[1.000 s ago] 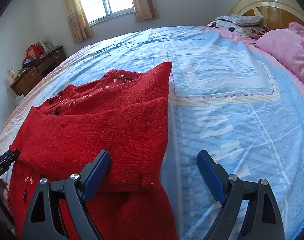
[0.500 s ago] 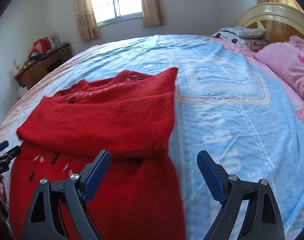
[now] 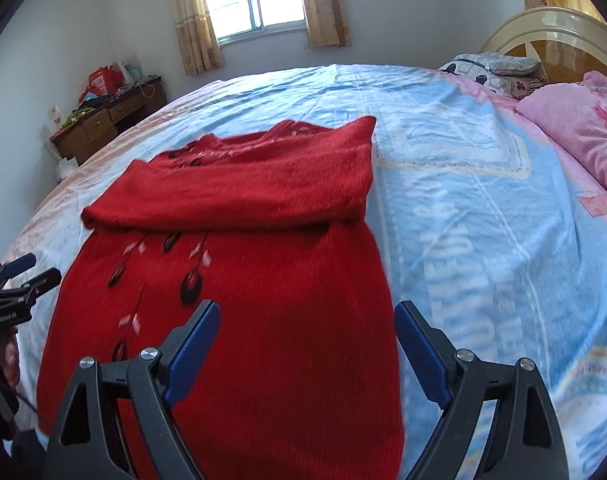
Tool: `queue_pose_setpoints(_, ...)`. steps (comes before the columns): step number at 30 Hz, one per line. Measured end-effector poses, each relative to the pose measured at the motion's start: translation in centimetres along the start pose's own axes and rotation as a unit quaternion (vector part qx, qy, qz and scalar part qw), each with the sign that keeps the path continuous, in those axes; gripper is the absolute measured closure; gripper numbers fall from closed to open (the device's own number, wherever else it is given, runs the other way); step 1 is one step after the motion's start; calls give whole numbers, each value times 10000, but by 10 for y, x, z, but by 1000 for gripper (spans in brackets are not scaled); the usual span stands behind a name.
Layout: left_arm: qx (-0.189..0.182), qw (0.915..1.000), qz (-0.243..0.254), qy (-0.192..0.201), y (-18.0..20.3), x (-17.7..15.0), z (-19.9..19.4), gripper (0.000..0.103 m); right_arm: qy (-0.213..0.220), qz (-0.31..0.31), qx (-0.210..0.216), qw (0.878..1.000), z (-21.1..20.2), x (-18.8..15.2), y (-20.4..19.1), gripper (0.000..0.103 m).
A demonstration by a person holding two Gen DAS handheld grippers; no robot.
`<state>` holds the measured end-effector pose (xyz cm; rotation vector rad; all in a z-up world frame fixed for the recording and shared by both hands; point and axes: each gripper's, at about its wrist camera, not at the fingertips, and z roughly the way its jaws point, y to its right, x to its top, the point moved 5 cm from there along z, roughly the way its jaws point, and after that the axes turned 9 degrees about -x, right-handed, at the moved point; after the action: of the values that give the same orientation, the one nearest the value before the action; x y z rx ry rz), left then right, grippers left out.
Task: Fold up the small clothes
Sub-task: 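Open the right tool and withdraw both tools from the cardigan, then move both tools to the cardigan hem and close on it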
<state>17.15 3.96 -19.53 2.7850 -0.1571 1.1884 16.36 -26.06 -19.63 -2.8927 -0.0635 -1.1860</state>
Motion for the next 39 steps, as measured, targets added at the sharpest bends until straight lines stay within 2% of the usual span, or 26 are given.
queue_pose_setpoints(13,-6,9996,147,-256,7,-34,-18,0,-348,-184,20,9992,-32,-52,5,14)
queue_pose_setpoints(20,-114,9986,226,-466,13,-59,-27,0,-517,-151,-17,9985,-41,-76,11,14)
queue_pose_setpoints(27,-379,9962,155,-767,13,-86,-38,1,-685,-166,5,9975,-50,-96,12,14)
queue_pose_setpoints(32,-755,9921,122,-992,25,-106,-48,9,-732,-107,20,9973,-62,-110,19,14)
queue_pose_setpoints(35,-966,9885,119,-1159,32,-115,-48,17,-795,38,-18,9968,-65,-118,29,14)
queue_pose_setpoints(37,-1041,9870,68,-1225,34,-118,-46,26,-881,195,41,9959,-66,-120,32,14)
queue_pose_setpoints(39,-1051,9872,74,-1198,36,-118,-46,27,-866,204,88,9960,-69,-121,31,14)
